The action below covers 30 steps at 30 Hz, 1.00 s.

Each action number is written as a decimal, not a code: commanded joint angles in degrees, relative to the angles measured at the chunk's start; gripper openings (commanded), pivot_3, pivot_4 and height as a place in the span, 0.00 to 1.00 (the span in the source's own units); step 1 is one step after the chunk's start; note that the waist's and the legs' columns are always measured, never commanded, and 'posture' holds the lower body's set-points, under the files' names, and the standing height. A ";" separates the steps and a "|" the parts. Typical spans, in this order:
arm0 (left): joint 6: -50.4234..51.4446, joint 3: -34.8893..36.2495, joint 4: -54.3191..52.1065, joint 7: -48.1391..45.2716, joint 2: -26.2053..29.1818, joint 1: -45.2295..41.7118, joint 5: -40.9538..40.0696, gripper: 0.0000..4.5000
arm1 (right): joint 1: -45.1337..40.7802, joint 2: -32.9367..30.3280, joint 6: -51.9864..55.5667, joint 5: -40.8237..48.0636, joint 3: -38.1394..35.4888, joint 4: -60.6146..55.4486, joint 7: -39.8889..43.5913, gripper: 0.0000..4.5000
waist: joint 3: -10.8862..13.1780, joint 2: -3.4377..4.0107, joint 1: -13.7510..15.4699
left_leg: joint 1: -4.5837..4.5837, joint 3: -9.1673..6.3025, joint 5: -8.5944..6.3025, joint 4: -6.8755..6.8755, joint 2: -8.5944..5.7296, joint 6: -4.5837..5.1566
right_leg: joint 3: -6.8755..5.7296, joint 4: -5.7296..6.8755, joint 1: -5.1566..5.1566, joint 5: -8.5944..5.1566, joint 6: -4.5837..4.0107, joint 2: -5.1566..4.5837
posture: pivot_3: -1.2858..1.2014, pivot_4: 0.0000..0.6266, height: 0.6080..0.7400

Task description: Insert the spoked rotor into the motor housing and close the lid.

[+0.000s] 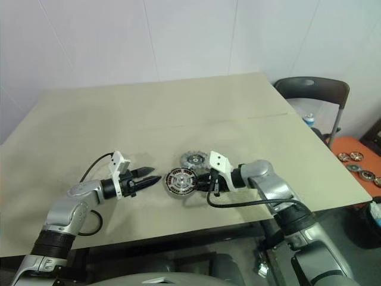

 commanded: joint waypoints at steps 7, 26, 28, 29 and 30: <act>-1.01 0.80 -0.77 -0.06 0.09 -1.03 0.10 0.61 | -3.45 4.82 22.67 14.90 -15.01 5.64 -5.00 0.78 | 0.03 0.03 0.17 | -0.09 -0.04 0.02 -0.02 0.00 -0.03 | -0.01 0.06 -0.12 0.01 0.00 0.00 | 0.52 0.00 1.00; -0.99 0.50 -0.70 0.70 -0.80 -0.52 0.41 0.61 | -8.50 19.07 33.39 19.67 -26.05 18.13 -22.34 0.84 | 0.02 0.08 -0.07 | -0.13 0.03 -0.01 -0.05 -0.01 0.01 | 0.03 0.11 -0.22 0.02 -0.01 0.00 | 0.52 0.00 1.00; -1.00 0.56 -0.82 0.81 -0.85 -0.47 0.37 0.61 | -9.19 19.90 31.22 18.46 -25.35 19.18 -23.31 0.84 | 0.02 0.09 -0.06 | -0.12 0.03 0.00 -0.05 -0.01 0.00 | 0.03 0.14 -0.22 0.02 -0.01 0.00 | 0.52 0.00 1.00; -1.00 0.58 -0.85 0.86 -0.86 -0.45 0.37 0.61 | -9.58 20.49 30.08 17.97 -25.06 19.77 -23.80 0.84 | 0.02 0.09 -0.05 | -0.12 0.02 0.00 -0.05 -0.01 -0.01 | 0.03 0.14 -0.22 0.02 -0.01 0.00 | 0.52 0.00 1.00; -1.00 0.59 -0.88 0.92 -0.86 -0.43 0.37 0.61 | -9.93 21.03 29.21 17.58 -24.81 20.32 -24.19 0.84 | 0.02 0.09 -0.06 | -0.12 0.03 0.00 -0.05 -0.01 -0.01 | 0.03 0.14 -0.22 0.02 -0.01 0.00 | 0.52 0.00 1.00</act>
